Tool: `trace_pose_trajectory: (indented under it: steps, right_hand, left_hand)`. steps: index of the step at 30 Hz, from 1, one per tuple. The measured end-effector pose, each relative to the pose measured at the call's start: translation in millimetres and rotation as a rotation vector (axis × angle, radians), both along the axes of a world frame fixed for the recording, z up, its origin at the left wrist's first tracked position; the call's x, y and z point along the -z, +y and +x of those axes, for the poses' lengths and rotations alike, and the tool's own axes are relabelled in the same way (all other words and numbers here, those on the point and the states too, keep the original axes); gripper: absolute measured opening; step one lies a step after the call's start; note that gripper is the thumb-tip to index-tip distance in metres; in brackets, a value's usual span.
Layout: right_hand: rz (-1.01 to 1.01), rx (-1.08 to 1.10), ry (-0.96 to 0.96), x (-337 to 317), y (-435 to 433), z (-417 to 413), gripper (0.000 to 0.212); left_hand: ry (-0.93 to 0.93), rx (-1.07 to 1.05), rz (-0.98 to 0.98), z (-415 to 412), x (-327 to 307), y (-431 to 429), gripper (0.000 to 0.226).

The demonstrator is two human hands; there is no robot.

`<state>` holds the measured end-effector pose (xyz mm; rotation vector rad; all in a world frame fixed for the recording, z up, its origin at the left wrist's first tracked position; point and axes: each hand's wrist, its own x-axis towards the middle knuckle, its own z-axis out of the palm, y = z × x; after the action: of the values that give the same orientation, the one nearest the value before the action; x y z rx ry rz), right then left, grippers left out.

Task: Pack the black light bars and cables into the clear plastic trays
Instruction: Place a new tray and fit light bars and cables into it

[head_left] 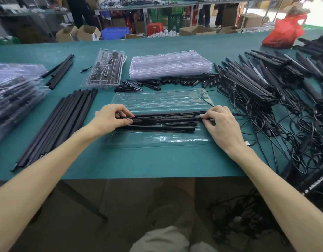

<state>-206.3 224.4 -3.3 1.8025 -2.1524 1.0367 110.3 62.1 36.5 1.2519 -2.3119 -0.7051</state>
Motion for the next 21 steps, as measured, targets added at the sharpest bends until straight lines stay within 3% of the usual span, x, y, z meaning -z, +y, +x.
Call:
trace_pose_trajectory:
  steps: [11, 21]
  right_hand:
    - [-0.004, -0.013, 0.056, 0.8, -2.1, -1.0, 0.017]
    - [-0.012, -0.014, 0.059, 0.5, -1.9, -0.7, 0.017]
  left_hand:
    - [-0.041, 0.119, -0.137, -5.0, 1.5, 6.0, 0.015]
    - [-0.088, 0.365, -0.206, -37.8, -3.0, 18.6, 0.044]
